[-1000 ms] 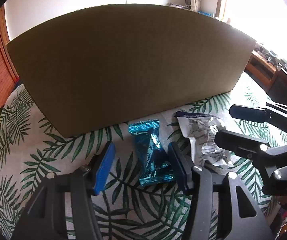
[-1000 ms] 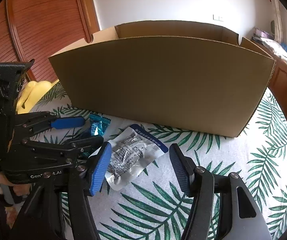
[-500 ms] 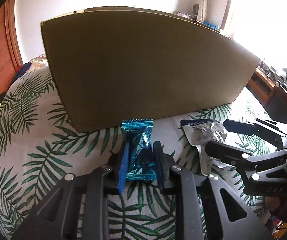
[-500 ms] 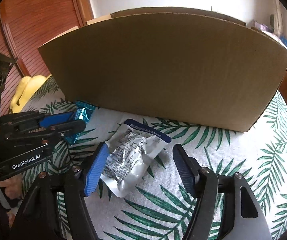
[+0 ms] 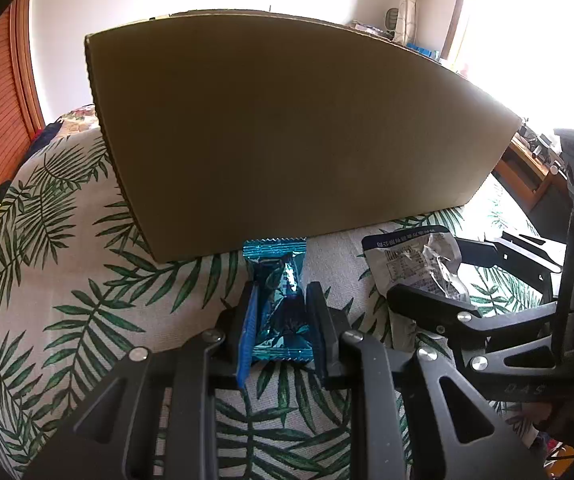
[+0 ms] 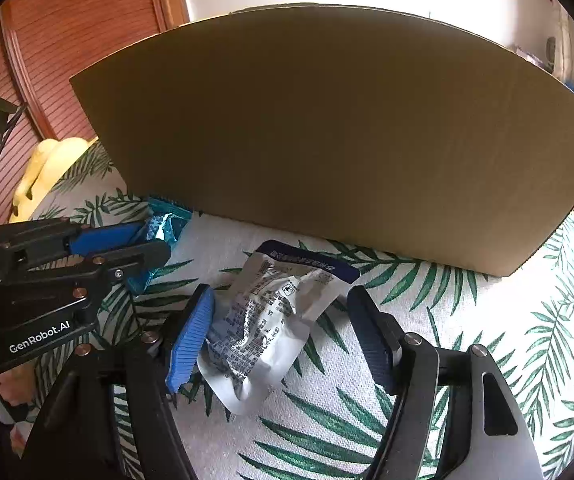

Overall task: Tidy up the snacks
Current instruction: 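Lower the right tool onto the clear silver pouch and grasp it, then carry the blue bar with the left tool into the box while the right tool carries the pouch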

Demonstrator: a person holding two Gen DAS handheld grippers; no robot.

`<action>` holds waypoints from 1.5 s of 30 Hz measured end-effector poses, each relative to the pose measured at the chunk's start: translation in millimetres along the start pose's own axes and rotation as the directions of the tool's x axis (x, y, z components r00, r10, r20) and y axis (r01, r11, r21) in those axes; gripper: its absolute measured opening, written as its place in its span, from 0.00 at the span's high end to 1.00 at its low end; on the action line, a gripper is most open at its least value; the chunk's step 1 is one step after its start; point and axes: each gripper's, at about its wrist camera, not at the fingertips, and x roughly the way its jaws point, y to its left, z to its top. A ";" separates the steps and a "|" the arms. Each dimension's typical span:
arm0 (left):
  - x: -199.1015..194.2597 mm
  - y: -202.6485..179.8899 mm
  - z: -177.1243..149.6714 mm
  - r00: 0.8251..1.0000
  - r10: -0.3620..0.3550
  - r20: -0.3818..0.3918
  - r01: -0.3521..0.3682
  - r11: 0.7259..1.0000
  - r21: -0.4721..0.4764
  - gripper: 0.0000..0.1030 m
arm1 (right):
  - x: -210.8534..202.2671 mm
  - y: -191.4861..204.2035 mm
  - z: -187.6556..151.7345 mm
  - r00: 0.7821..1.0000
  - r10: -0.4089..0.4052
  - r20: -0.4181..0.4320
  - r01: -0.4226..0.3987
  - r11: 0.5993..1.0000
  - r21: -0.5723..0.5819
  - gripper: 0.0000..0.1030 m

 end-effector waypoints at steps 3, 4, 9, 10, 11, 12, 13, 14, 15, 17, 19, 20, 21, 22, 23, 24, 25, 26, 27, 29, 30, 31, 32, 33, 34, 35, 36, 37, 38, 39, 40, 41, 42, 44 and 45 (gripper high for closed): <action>0.2 2.3 0.4 1.000 0.004 0.000 -0.004 1.000 0.002 0.79 | 0.0 0.0 0.7 1.000 0.018 0.000 -0.018 1.000 -0.007 0.37; 0.4 2.9 0.3 1.000 0.005 0.000 -0.005 1.000 0.003 0.79 | -0.6 0.8 0.6 1.000 0.027 0.001 -0.027 1.000 -0.013 0.41; 1.0 1.6 0.4 1.000 0.014 -0.001 -0.014 1.000 0.007 0.79 | -0.8 12.2 -0.1 0.999 0.039 0.005 -0.039 0.998 -0.051 0.58; 1.1 0.7 0.4 1.000 0.016 -0.002 -0.016 1.000 0.009 0.79 | -0.9 12.8 -0.2 0.999 0.040 0.005 -0.040 0.998 -0.054 0.58; 1.3 0.7 0.2 1.000 0.017 -0.001 -0.017 1.000 0.009 0.79 | -1.3 11.8 -0.4 0.999 0.043 0.005 -0.043 0.998 -0.054 0.59; 1.5 0.9 0.0 1.000 0.018 -0.001 -0.018 1.000 0.010 0.79 | -1.2 11.4 -0.3 0.999 0.047 0.005 -0.047 0.998 -0.052 0.59; 1.3 0.8 0.1 1.000 0.018 -0.001 -0.018 1.000 0.010 0.79 | -2.6 10.8 -0.1 0.999 0.048 0.010 -0.047 0.998 -0.052 0.63; 1.1 0.3 0.3 1.000 0.019 -0.001 -0.019 1.000 0.010 0.79 | -3.2 11.4 -0.1 0.999 0.052 0.012 -0.051 0.997 -0.055 0.65; 1.7 -1.1 0.4 1.000 0.019 -0.001 -0.019 1.000 0.011 0.79 | -4.9 11.6 0.0 0.998 0.057 0.016 -0.056 0.997 -0.059 0.66; 1.3 -2.1 0.4 1.000 0.021 0.002 -0.021 1.000 0.012 0.79 | -10.3 13.3 -0.7 0.997 0.068 0.027 -0.066 0.995 -0.071 0.71; -0.5 -3.2 0.1 1.000 0.024 0.008 -0.024 1.000 0.014 0.79 | -16.8 13.6 -1.7 0.997 0.072 0.041 -0.068 0.994 -0.080 0.73; -2.1 -4.0 -0.5 1.000 0.026 0.013 -0.026 1.000 0.016 0.79 | -19.8 13.4 -2.4 0.996 0.070 0.046 -0.066 0.994 -0.083 0.74; -3.3 -5.3 -1.6 1.000 0.025 0.016 -0.025 1.000 0.018 0.79 | -23.0 13.2 -3.4 0.996 0.069 0.051 -0.064 0.994 -0.087 0.74; -4.7 -6.8 -2.7 1.000 0.022 0.019 -0.022 1.000 0.022 0.79 | -25.6 12.5 -4.8 0.996 0.072 0.054 -0.067 0.994 -0.091 0.75; -5.6 -8.0 -3.8 1.000 0.021 0.020 -0.021 0.999 0.025 0.80 | -27.0 12.4 -6.3 0.996 0.074 0.055 -0.068 0.993 -0.093 0.75; -6.7 -9.0 -5.0 1.000 0.021 0.021 -0.021 0.999 0.027 0.79 | -28.3 12.3 -7.9 0.996 0.072 0.057 -0.067 0.993 -0.095 0.75; -8.0 -10.0 -6.3 1.000 0.018 0.022 -0.019 0.999 0.029 0.80 | -30.0 11.5 -9.6 0.996 0.072 0.059 -0.067 0.993 -0.094 0.75; -9.3 -10.5 -7.1 1.000 0.014 0.022 -0.015 0.999 0.029 0.79 | -31.3 11.0 -10.9 0.995 0.078 0.061 -0.072 0.993 -0.092 0.75; -11.2 -11.2 -8.0 1.000 0.010 0.022 -0.011 1.000 0.029 0.79 | -33.6 8.6 -12.6 0.994 0.085 0.064 -0.080 0.993 -0.084 0.75; -15.2 -13.0 -7.9 1.000 0.008 0.028 -0.009 0.999 0.031 0.79 | -37.2 6.1 -14.0 0.993 0.090 0.071 -0.084 0.994 -0.074 0.78; -18.5 -14.5 -7.5 0.999 0.006 0.033 -0.007 0.999 0.035 0.79 | -39.8 4.3 -14.5 0.993 0.089 0.075 -0.084 0.994 -0.071 0.78; -21.8 -16.1 -6.9 0.999 0.005 0.038 -0.006 0.999 0.039 0.79 | -42.2 2.8 -14.5 0.993 0.089 0.080 -0.083 0.994 -0.069 0.79; -24.7 -17.5 -6.4 0.999 0.004 0.043 -0.006 0.999 0.042 0.79 | -45.2 2.4 -14.6 0.992 0.087 0.086 -0.081 0.994 -0.069 0.81; -27.9 -19.2 -5.4 0.999 0.003 0.050 -0.005 0.999 0.045 0.79 | -49.3 1.3 -14.1 0.992 0.082 0.094 -0.076 0.995 -0.071 0.81; -31.4 -20.7 -4.3 0.998 0.001 0.057 -0.004 0.999 0.049 0.79 | -52.4 0.5 -14.0 0.992 0.078 0.101 -0.071 0.995 -0.074 0.83; -35.8 -23.0 -2.6 0.998 -0.001 0.066 -0.002 0.999 0.054 0.79 | -55.6 0.5 -14.0 0.991 0.075 0.107 -0.067 0.995 -0.079 0.84; -38.9 -23.5 -2.2 0.997 -0.002 0.072 -0.002 0.998 0.057 0.79 | -59.0 0.9 -13.8 0.991 0.073 0.113 -0.063 0.994 -0.088 0.84; -42.5 -25.5 -0.9 0.997 -0.004 0.079 -0.001 0.998 0.062 0.79 | -59.8 1.8 -13.4 0.991 0.071 0.113 -0.060 0.993 -0.097 0.84; -44.0 -26.9 -0.1 0.997 -0.006 0.082 0.001 0.998 0.064 0.79 | -61.3 2.8 -13.6 0.991 0.066 0.116 -0.054 0.993 -0.106 0.85; -46.9 -28.3 0.5 0.996 -0.008 0.087 0.002 0.998 0.067 0.79 | -63.1 3.5 -14.1 0.991 0.060 0.122 -0.047 0.993 -0.112 0.85; -50.0 -30.0 1.2 0.996 -0.009 0.093 0.003 0.998 0.070 0.79 | -65.1 3.2 -14.5 0.990 0.061 0.125 -0.047 0.992 -0.114 0.85; -53.0 -31.1 1.2 0.995 -0.012 0.097 0.005 0.997 0.073 0.79 | -66.7 2.2 -14.5 0.990 0.066 0.128 -0.052 0.992 -0.111 0.85; -54.7 -32.7 1.6 0.995 -0.014 0.099 0.006 0.997 0.076 0.79 | -68.6 1.3 -14.5 0.989 0.069 0.133 -0.055 0.993 -0.106 0.85; -58.8 -36.3 3.8 0.994 -0.017 0.106 0.008 0.997 0.083 0.79 | -75.2 -1.4 -14.2 0.986 0.075 0.147 -0.060 0.993 -0.104 0.85; -59.3 -40.3 5.1 0.994 -0.018 0.109 0.008 0.996 0.087 0.79 | -77.3 -2.4 -14.2 0.985 0.075 0.153 -0.059 0.993 -0.103 0.85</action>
